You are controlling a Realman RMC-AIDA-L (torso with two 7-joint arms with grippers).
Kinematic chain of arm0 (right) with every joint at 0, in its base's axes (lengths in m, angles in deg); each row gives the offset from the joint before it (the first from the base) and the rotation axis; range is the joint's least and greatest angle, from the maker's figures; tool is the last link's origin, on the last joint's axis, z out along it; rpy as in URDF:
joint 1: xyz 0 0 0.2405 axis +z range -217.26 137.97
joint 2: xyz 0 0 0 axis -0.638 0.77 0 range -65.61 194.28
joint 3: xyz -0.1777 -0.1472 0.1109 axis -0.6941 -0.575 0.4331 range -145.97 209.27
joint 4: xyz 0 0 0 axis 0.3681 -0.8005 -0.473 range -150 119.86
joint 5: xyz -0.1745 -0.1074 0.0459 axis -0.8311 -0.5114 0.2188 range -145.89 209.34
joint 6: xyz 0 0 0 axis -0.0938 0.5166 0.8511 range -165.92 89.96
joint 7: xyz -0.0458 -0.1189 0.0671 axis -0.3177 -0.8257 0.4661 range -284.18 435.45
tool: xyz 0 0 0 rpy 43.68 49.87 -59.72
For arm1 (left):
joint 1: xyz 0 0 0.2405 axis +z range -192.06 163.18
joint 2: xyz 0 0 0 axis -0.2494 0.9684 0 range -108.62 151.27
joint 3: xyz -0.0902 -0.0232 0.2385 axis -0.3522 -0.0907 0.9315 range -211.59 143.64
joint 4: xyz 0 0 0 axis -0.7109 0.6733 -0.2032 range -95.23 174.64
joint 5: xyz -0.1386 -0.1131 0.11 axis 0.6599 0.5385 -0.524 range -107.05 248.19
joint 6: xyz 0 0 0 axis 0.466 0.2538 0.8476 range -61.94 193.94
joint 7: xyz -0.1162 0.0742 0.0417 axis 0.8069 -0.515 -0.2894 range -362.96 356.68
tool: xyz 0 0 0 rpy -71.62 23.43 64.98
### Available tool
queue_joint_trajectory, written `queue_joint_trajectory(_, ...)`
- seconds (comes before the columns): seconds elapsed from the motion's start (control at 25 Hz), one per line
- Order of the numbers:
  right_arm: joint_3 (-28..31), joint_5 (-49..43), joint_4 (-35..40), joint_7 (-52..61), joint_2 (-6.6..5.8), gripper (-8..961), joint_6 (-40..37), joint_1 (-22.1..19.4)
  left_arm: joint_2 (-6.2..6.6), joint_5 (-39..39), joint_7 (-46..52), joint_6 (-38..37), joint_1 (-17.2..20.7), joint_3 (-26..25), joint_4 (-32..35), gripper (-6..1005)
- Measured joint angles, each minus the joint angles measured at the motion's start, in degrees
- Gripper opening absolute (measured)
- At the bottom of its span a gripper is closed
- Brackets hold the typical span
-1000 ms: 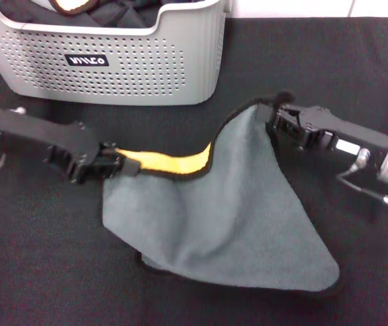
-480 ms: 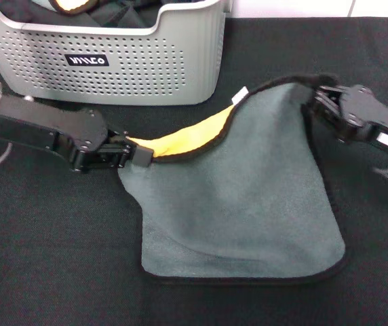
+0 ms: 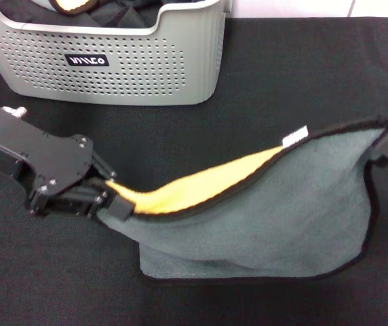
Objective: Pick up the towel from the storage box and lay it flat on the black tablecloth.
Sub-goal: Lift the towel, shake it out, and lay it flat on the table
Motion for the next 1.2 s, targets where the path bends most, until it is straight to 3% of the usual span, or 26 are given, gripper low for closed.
queue_joint_trajectory(0.2, -0.1, -3.2, 0.5, 3.0, 1.17, 16, -0.9, 0.6, 3.21, 4.1, -0.3, -0.2, -1.8, 8.2, 0.1, 41)
queue_joint_trajectory(0.52, 0.3, -5.0, 1.3, 6.7, 2.70, 19, -4.5, 1.9, 8.13, 12.3, 0.1, -0.6, 1.0, 9.3, 7.1, 42)
queue_joint_trajectory(0.68, 0.5, -4.7, 4.8, 7.5, 2.53, 20, -5.0, 1.9, 10.42, 17.2, 0.4, -0.7, 3.2, 9.8, 11.8, 41)
queue_joint_trajectory(0.72, 0.6, -4.5, 5.7, 7.7, 2.35, 21, -5.0, 1.9, 11.59, 20.1, 0.5, -0.7, 4.1, 9.8, 13.6, 41)
queue_joint_trajectory(1.0, 0.4, -4.8, 7.4, 9.9, 2.22, 24, -5.0, 2.1, 14.24, 25.8, 0.5, -0.9, 6.8, 10.9, 18.4, 41)
queue_joint_trajectory(1.2, 0.0, -6.4, 6.6, 11.6, 3.25, 25, -4.2, 1.3, 15.21, 27.1, 0.5, -0.9, 9.4, 13.5, 20.4, 41)
